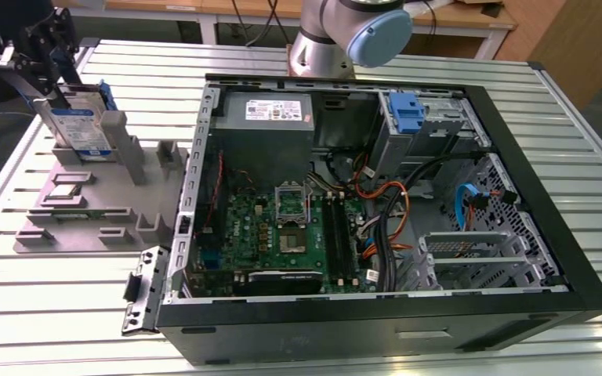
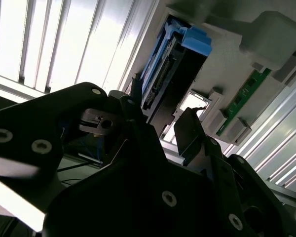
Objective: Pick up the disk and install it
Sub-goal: 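Pick up the disk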
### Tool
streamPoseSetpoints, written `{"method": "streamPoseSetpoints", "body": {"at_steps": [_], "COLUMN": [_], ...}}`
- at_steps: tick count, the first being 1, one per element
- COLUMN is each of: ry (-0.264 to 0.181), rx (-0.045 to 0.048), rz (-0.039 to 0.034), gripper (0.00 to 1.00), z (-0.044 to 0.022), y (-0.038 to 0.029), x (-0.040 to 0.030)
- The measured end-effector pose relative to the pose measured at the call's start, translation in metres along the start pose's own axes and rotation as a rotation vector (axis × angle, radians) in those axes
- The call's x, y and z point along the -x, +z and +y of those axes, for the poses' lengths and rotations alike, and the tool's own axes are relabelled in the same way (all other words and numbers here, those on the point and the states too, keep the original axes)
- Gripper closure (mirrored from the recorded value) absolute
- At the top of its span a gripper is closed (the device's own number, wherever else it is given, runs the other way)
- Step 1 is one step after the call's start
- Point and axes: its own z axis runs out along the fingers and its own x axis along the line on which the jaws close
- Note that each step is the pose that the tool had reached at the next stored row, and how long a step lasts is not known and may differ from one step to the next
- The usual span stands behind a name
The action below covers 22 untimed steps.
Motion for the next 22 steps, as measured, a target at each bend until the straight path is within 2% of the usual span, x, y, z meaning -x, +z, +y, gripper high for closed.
{"method": "streamPoseSetpoints", "body": {"at_steps": [16, 22], "ry": [-0.039, -0.052], "rx": [0.0014, 0.0020], "rz": [0.0006, -0.0021], "gripper": [0.47, 0.47], "z": [0.0000, -0.0001], "y": [0.0009, 0.0010], "x": [0.0000, 0.0001]}}
